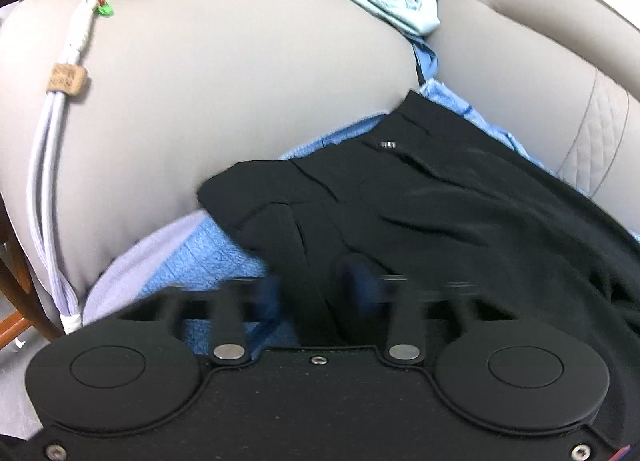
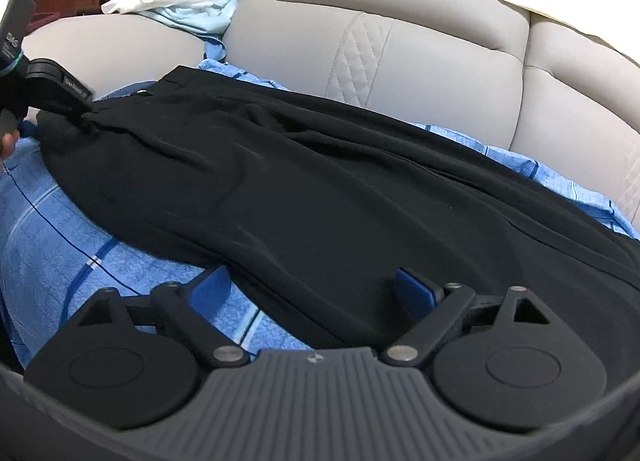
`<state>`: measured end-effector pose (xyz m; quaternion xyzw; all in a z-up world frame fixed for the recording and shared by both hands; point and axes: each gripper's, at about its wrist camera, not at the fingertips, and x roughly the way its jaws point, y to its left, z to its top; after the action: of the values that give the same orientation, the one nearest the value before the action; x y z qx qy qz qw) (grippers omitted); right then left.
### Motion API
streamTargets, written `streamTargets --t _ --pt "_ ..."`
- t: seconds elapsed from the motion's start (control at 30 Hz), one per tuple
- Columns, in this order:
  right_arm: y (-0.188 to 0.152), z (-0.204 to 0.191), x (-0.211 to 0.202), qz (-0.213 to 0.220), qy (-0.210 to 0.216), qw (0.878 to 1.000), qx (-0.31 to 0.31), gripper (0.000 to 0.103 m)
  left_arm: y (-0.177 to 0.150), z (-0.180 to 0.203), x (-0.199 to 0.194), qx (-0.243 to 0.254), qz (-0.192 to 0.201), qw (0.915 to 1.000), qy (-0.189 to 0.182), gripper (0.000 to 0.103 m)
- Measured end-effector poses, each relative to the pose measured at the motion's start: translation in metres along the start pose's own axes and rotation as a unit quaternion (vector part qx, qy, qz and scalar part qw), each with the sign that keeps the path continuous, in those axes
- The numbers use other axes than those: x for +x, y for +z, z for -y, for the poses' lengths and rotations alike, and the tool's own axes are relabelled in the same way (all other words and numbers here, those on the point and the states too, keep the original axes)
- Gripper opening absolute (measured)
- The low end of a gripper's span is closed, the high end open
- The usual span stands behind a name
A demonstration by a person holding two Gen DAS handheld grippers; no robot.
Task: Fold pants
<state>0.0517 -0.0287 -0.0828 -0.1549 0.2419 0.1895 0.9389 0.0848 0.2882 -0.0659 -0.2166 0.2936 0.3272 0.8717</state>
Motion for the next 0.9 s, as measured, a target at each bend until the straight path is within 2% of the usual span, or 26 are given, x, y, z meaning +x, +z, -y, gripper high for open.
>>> streamTargets --t 0.13,0.2,0.27,0.53,0.6,0.7,0.9 --pt "-0.006 -0.01 -0.018 0.007 0.043 0.999 -0.018 0.09 0.003 -0.002 -0.001 0.006 0.005 1.0 0.0 0.006" --pt "-0.012 -0.021 -0.022 0.01 0.052 0.998 -0.039 0.09 0.006 -0.001 -0.002 0.013 0.008 0.9999 0.004 0.005" --pt "-0.014 -0.031 -0.019 0.017 0.042 0.998 -0.054 0.091 0.011 0.0 -0.006 0.011 0.011 0.9999 -0.001 0.005" --pt "-0.003 -0.036 0.008 0.051 -0.013 0.998 -0.022 0.091 0.036 0.003 -0.029 0.02 0.031 0.9993 -0.011 0.005" --pt "-0.004 -0.038 0.005 0.057 -0.031 0.997 -0.04 0.091 0.039 0.005 -0.032 0.026 0.035 0.999 -0.009 0.005" --pt "-0.008 -0.037 -0.005 0.057 -0.048 0.995 -0.073 0.082 0.045 0.008 -0.032 0.026 0.032 0.9991 -0.011 0.005" --pt "-0.025 -0.035 -0.023 0.067 -0.061 0.989 -0.12 0.083 0.058 0.01 -0.037 0.022 0.031 0.9992 -0.016 0.004"
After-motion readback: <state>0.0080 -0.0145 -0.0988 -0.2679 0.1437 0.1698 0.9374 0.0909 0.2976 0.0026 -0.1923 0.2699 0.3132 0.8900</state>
